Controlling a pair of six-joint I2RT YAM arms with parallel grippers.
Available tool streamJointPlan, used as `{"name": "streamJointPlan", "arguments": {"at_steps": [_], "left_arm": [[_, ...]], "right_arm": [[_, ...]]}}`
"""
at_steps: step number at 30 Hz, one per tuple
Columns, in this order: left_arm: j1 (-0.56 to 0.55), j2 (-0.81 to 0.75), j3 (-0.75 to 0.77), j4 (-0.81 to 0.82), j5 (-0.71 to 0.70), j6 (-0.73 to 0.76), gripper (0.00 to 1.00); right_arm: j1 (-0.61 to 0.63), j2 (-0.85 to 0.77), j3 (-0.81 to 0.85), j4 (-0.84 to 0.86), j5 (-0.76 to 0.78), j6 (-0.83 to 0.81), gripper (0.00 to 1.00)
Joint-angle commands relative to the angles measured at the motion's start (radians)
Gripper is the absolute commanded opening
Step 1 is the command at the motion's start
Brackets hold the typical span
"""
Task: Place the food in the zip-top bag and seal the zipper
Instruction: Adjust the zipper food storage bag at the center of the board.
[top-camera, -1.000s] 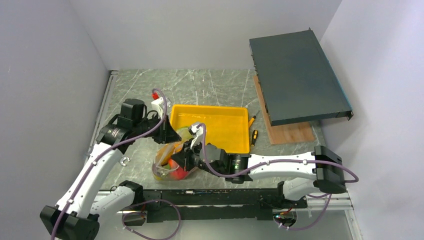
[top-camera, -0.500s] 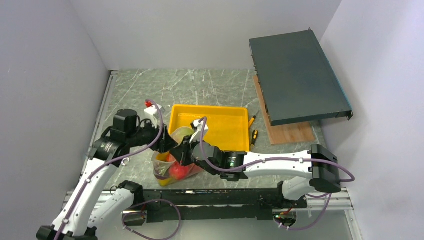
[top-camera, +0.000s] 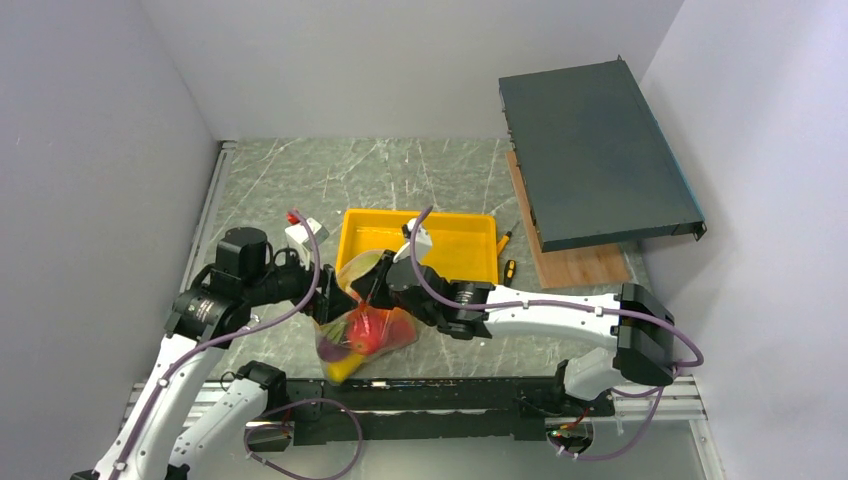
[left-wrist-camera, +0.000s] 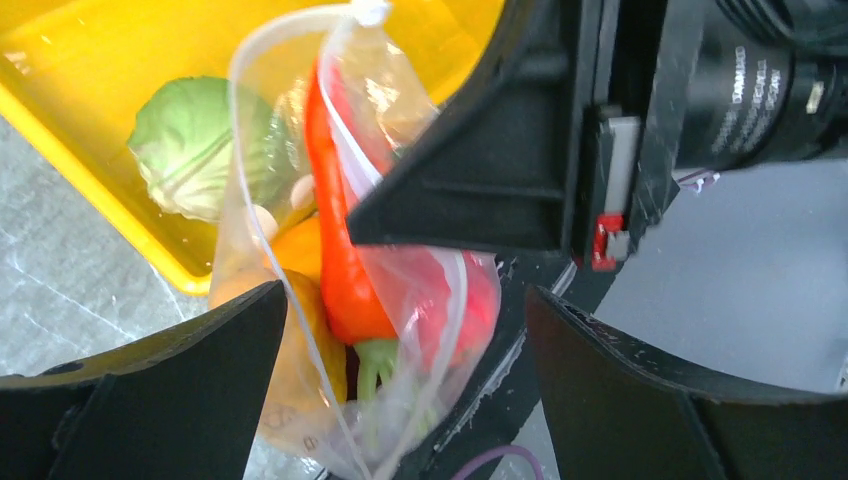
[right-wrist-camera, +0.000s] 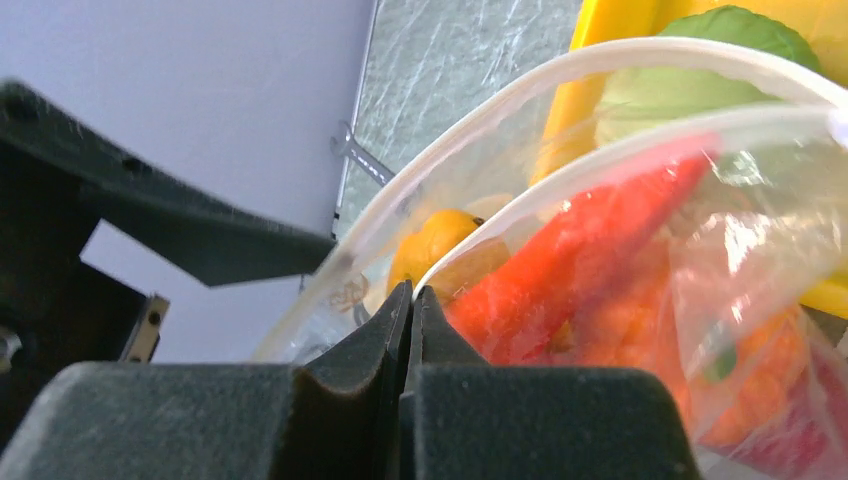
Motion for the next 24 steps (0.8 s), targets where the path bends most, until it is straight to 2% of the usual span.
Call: {"name": "streamJointPlan", "arguments": {"at_steps": [1, 7, 12, 13, 18, 21, 24], "left_arm": [[-0.004, -0.012, 0.001, -0.064, 0.044, -0.029, 0.94], [-0.006, -0.016, -0.006, -0.059, -0.003, -0.040, 0.92], [-0.017, 0.036, 0.004, -0.042, -0.025, -0.044, 0.83], [-0.020, 0.046, 0.007, -0.043, -0.041, -0.043, 0.78], [-0.021, 0.067, 0.017, -0.024, -0.126, -0.046, 0.40], [-0.020, 0.069, 0.026, -0.015, -0.157, -0.029, 0.15], [-0.020, 0.062, 0.038, -0.002, -0.147, 0.015, 0.00]], "right_arm": [[-0.033, -0.016, 0.047, 0.001, -0.022, 0.101, 0.00], [-0.035, -0.007, 0.086, 0.000, -0.051, 0.093, 0.00], [-0.036, -0.009, 0.089, 0.009, -0.062, 0.087, 0.00], [-0.037, -0.009, 0.094, 0.002, -0.061, 0.084, 0.00], [-0.037, -0.010, 0.091, 0.010, -0.087, 0.048, 0.01], [-0.042, -0.023, 0.084, 0.001, -0.108, -0.003, 0.17], [-0.054, -0.068, 0.068, -0.038, -0.126, -0.111, 0.38]]}}
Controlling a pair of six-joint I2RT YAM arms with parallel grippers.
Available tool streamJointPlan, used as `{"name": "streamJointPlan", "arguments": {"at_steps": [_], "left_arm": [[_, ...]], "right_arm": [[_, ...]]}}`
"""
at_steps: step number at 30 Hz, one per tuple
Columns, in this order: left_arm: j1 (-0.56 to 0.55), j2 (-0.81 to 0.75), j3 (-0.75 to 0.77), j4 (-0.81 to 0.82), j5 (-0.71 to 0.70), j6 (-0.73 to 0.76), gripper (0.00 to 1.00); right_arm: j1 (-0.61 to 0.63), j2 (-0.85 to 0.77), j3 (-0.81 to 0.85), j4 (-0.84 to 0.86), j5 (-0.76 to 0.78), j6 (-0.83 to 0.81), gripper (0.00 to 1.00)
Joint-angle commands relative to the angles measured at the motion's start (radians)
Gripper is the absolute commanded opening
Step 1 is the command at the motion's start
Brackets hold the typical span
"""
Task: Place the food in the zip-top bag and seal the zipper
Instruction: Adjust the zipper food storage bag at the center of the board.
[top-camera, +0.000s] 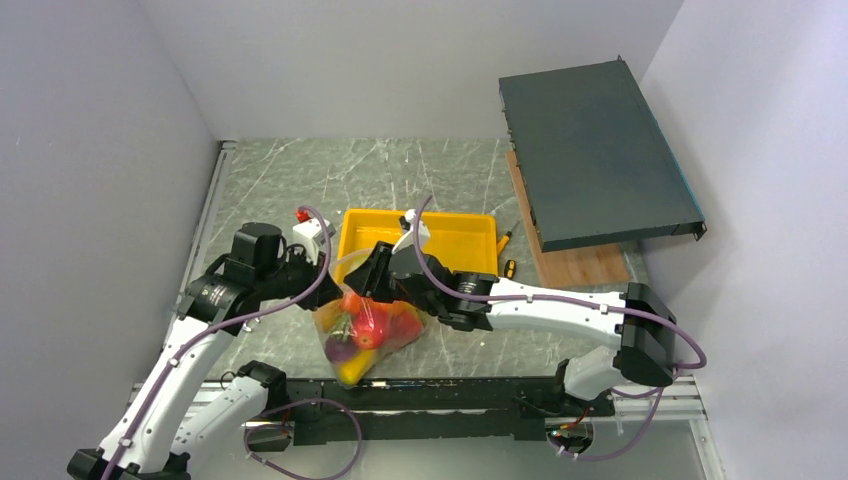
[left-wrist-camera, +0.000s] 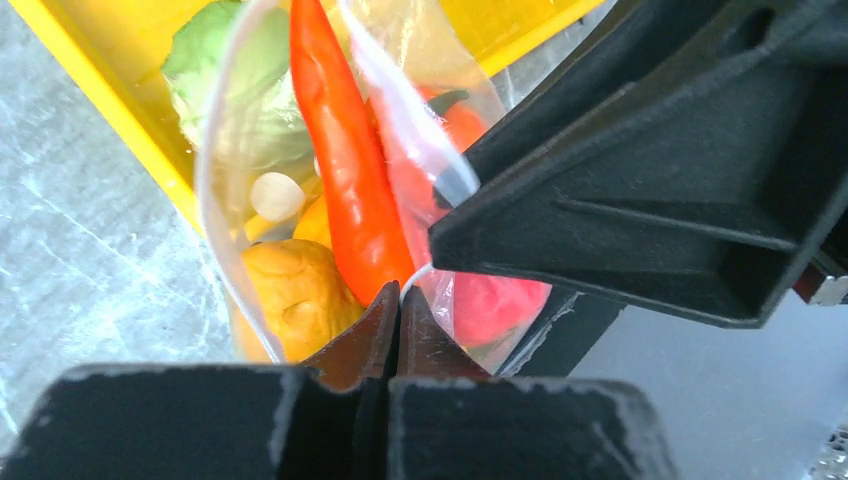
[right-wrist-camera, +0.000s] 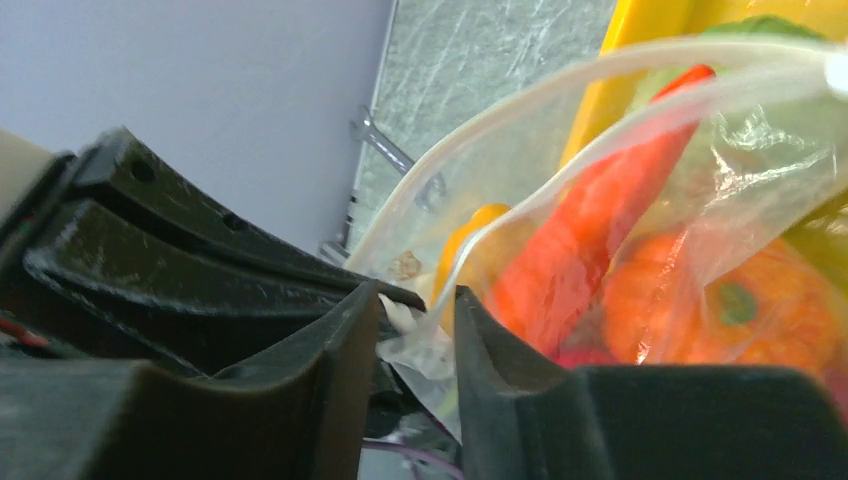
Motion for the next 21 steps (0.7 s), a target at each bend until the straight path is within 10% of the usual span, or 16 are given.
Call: {"name": "streamJointPlan", "arguments": {"at_steps": [1, 14, 21], "left_arm": [[0.000, -0.018, 0.041, 0.067, -0.031, 0.071, 0.00], [0.000, -0.157, 0.000, 0.193, 0.099, 0.197, 0.00], [-0.001, -0.195, -0.002, 0.178, 0.174, 0.227, 0.00]], "right_arm": [[-0.023, -0.083, 0.011, -0.012, -0.053, -0.185, 0.44], [-0.303, -0.364, -0.095, -0.225, -0.371, -0.795, 0.98], [-0.464, -0.342, -0.106, -0.188, -0.682, -0.950, 0.99]]}}
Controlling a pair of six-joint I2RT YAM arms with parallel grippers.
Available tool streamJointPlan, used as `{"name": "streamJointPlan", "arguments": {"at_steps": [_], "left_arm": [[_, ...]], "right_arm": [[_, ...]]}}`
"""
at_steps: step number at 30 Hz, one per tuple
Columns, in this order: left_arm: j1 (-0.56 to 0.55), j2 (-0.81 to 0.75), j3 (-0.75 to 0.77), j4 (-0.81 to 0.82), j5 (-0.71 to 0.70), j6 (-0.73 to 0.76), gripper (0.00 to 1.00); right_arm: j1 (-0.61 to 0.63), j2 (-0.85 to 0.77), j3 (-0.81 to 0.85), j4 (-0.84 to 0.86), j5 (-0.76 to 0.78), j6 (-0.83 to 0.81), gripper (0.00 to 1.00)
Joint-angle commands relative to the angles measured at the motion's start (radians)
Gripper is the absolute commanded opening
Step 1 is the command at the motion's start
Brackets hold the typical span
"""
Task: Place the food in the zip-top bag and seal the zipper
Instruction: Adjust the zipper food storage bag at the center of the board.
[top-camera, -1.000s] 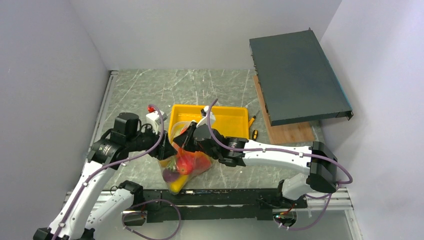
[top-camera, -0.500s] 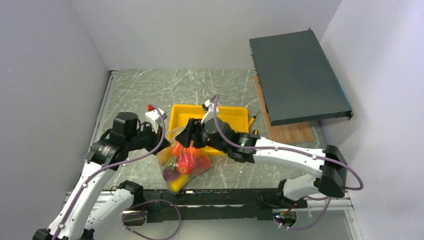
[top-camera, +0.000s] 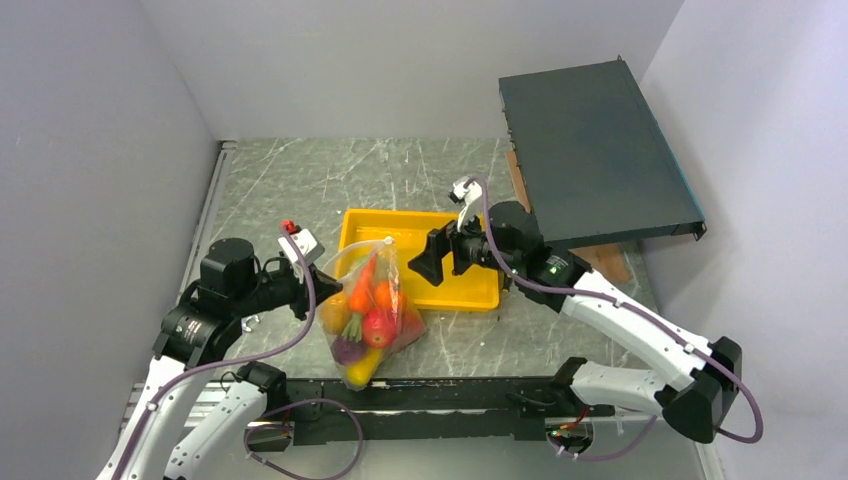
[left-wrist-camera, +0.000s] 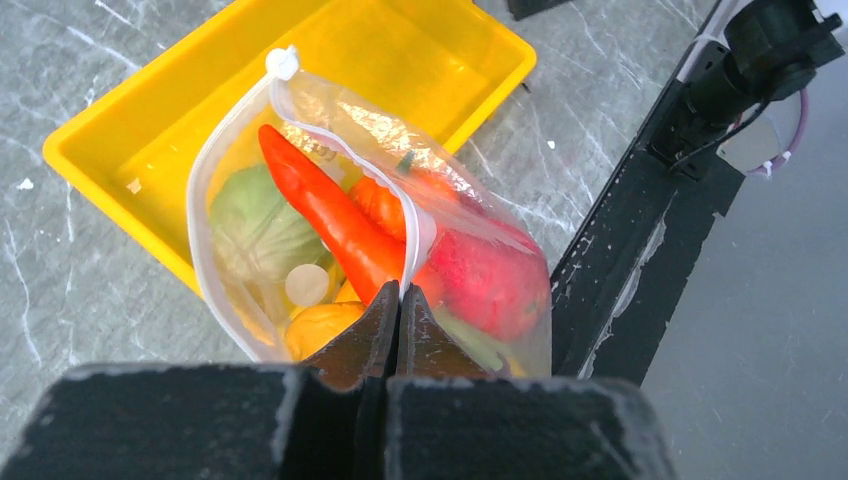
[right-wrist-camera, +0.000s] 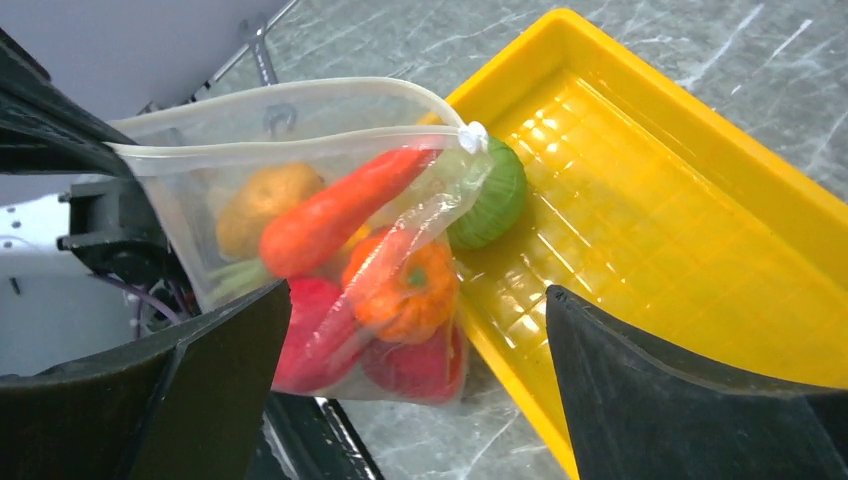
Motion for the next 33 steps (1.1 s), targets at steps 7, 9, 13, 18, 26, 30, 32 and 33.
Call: {"name": "streamJointPlan", "arguments": {"at_steps": [7, 9, 13, 18, 26, 30, 32, 33], "left_arm": [[-0.001, -0.036, -0.006, 0.054, 0.086, 0.019, 0.00], [0.000, -0.038, -0.006, 0.046, 0.082, 0.022, 0.00], [0.000, -0.049, -0.014, 0.042, 0.078, 0.023, 0.00], [-0.001, -0.047, -0.009, 0.041, 0.087, 0.014, 0.00], [-0.001, -0.047, 0.008, 0.016, 0.087, 0.030, 0.00], [-0.001, -0.048, 0.009, 0.012, 0.090, 0.031, 0.00], [-0.001, -0.048, 0.005, 0.011, 0.094, 0.030, 0.00], [-0.001, -0.050, 0.003, 0.011, 0.093, 0.029, 0.00]], "right_arm": [[-0.134, 0.279, 0.188, -0.057, -0.437, -0.254, 0.97], [-0.139, 0.344, 0.261, -0.106, -0.455, -0.321, 0.96], [-0.143, 0.463, 0.340, -0.101, -0.555, -0.425, 0.95], [-0.168, 0.588, 0.429, -0.118, -0.689, -0.519, 0.85], [-0.176, 0.702, 0.542, -0.175, -0.841, -0.625, 0.74], [-0.174, 0.749, 0.582, -0.202, -0.881, -0.640, 0.71], [-0.171, 0.775, 0.604, -0.221, -0.903, -0.641, 0.60], [-0.169, 0.787, 0.621, -0.249, -0.906, -0.654, 0.53]]}}
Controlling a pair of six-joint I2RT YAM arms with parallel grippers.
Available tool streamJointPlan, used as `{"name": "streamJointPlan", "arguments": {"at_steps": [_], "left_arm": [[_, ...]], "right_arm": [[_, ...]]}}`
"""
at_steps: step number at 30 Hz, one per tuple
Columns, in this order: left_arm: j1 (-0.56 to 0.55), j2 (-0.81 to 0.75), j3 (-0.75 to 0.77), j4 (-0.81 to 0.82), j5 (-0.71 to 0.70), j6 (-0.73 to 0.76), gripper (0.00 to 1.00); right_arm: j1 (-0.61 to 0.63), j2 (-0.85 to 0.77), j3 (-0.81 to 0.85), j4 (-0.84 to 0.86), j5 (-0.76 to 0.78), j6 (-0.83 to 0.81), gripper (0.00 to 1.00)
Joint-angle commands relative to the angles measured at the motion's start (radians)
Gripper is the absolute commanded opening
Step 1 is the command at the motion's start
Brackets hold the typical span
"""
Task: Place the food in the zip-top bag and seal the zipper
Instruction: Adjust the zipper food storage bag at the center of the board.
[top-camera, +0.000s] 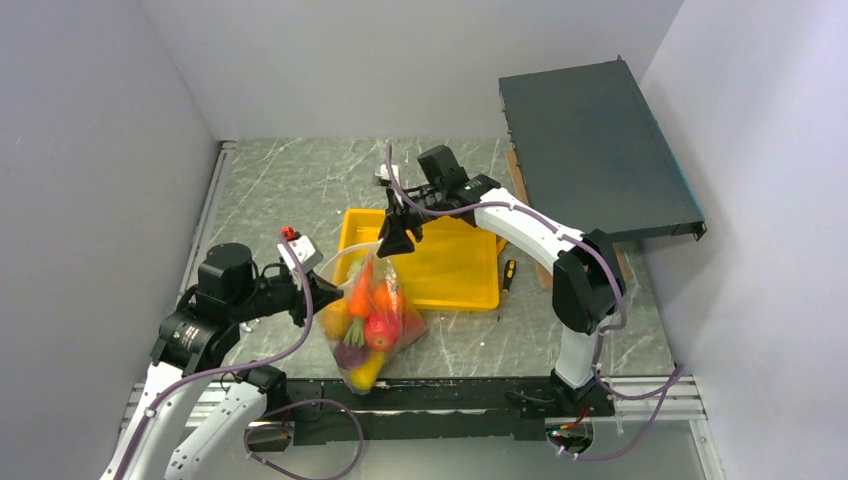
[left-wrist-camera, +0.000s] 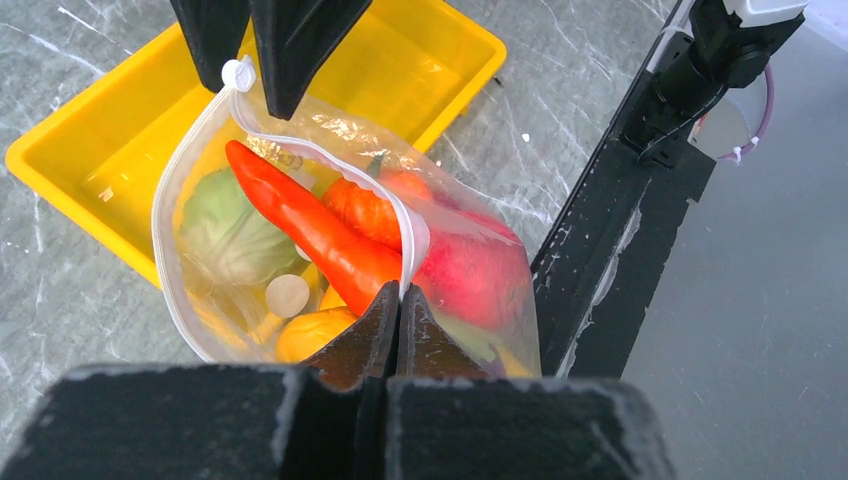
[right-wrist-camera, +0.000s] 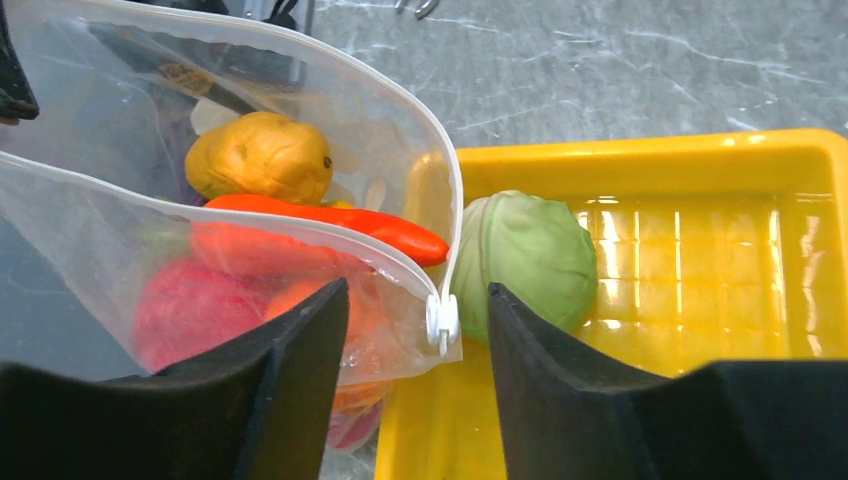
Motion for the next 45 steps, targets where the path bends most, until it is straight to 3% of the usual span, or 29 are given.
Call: {"name": "streamJointPlan", "arguments": {"at_steps": [1, 8, 11, 13, 19, 21, 24, 27, 29, 32, 35, 39, 45], "left_arm": [[-0.001, -0.011, 0.018, 0.028, 0.032, 0.020, 0.00], [-0.001, -0.012, 0.019, 0.007, 0.025, 0.038, 0.00], [-0.001, -0.012, 0.024, -0.003, 0.006, 0.040, 0.00], [0.000, -0.008, 0.039, -0.028, -0.042, 0.032, 0.00], [-0.001, 0.042, 0.187, -0.194, -0.410, -0.044, 0.02], [-0.001, 0.038, 0.207, -0.219, -0.447, -0.042, 0.12], [-0.001, 0.023, 0.212, -0.215, -0.487, -0.034, 0.48], [-0.001, 0.040, 0.236, -0.207, -0.482, -0.028, 0.69], [-0.001, 0.057, 0.260, -0.188, -0.425, -0.025, 0.78], [-0.001, 0.073, 0.274, -0.097, -0.295, -0.047, 0.87], [-0.005, 0.056, 0.228, 0.097, -0.157, -0.075, 0.99], [-0.025, 0.037, 0.125, 0.331, -0.056, -0.078, 1.00], [-0.112, 0.192, 0.195, 0.359, -0.065, -0.061, 1.00]], "right_arm": [[0.007, 0.041, 0.083, -0.069, -0.098, -0.071, 0.48], [0.007, 0.010, 0.045, -0.030, -0.052, -0.063, 0.24], [0.010, -0.017, 0.049, -0.039, 0.020, -0.059, 0.02], [0.012, -0.059, 0.029, -0.017, 0.081, -0.027, 0.00], [0.014, -0.342, -0.188, 0.176, 0.314, 0.160, 0.00], [0.028, -0.451, -0.295, 0.261, 0.372, 0.203, 0.00], [0.057, -0.577, -0.452, 0.373, 0.436, 0.241, 0.00], [0.092, -0.621, -0.514, 0.427, 0.430, 0.258, 0.00], [0.129, -0.618, -0.534, 0.465, 0.463, 0.250, 0.00], [0.176, -0.610, -0.525, 0.445, 0.490, 0.221, 0.00], [0.194, -0.620, -0.522, 0.405, 0.486, 0.196, 0.00], [0.196, -0.641, -0.517, 0.358, 0.486, 0.183, 0.00], [0.197, -0.685, -0.507, 0.305, 0.513, 0.195, 0.00]]}}
